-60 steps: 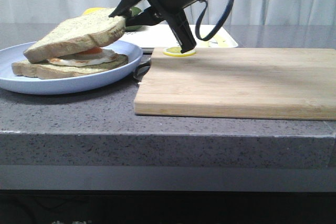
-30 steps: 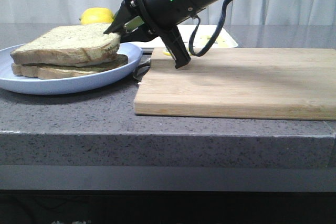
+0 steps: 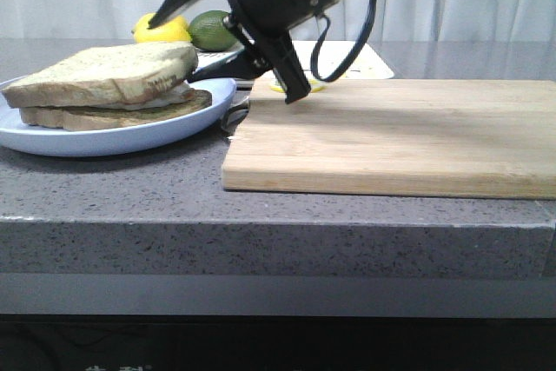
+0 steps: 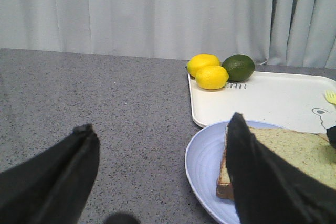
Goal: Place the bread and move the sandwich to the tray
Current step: 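Lower the bread onto the egg, open the right gripper, withdraw, then lower the left gripper to the blue plate rim and grasp it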
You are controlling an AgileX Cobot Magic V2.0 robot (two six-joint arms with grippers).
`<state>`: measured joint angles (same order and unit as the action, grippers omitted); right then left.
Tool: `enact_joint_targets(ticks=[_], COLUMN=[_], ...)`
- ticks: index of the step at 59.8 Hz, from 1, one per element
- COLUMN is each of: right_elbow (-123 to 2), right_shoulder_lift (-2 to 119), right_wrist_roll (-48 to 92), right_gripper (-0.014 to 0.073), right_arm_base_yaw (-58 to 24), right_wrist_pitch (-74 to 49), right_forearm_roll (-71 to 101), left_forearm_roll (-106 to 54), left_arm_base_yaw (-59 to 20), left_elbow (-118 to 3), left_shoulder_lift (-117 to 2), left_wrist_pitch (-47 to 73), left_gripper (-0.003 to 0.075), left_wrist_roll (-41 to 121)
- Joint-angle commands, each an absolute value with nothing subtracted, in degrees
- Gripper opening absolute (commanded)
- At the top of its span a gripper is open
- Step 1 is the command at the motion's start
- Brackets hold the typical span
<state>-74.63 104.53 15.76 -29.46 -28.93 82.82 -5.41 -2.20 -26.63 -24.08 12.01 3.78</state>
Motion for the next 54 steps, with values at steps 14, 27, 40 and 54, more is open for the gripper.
enact_joint_targets(ticks=[14, 27, 40, 54], right_elbow=[-63.44, -60.17, -60.15, -52.66], right_shoulder_lift=[86.59, 71.20, 59.46, 46.00], right_wrist_roll=[17.23, 17.24, 17.19, 17.34], right_gripper=[0.0427, 0.0406, 0.0048, -0.0078], right_arm_base_yaw=[-25.02, -16.28, -1.92, 0.87], right_wrist_pitch=[-27.28, -32.00, -38.56, -33.06], right_forearm_roll=[72.51, 44.61, 25.85, 22.85], left_forearm_roll=[-5.54, -5.54, -5.54, -5.54], left_arm_base_yaw=[-2.46, -2.46, -2.46, -2.46], left_elbow=[-28.80, -28.80, -28.80, -28.80], left_shoulder_lift=[-24.76, -24.76, -24.76, -24.76], left_wrist_pitch=[7.08, 7.08, 7.08, 7.08], left_gripper=[0.0494, 0.0494, 0.0494, 0.0494], left_wrist_roll=[3.36, 3.36, 3.36, 3.36])
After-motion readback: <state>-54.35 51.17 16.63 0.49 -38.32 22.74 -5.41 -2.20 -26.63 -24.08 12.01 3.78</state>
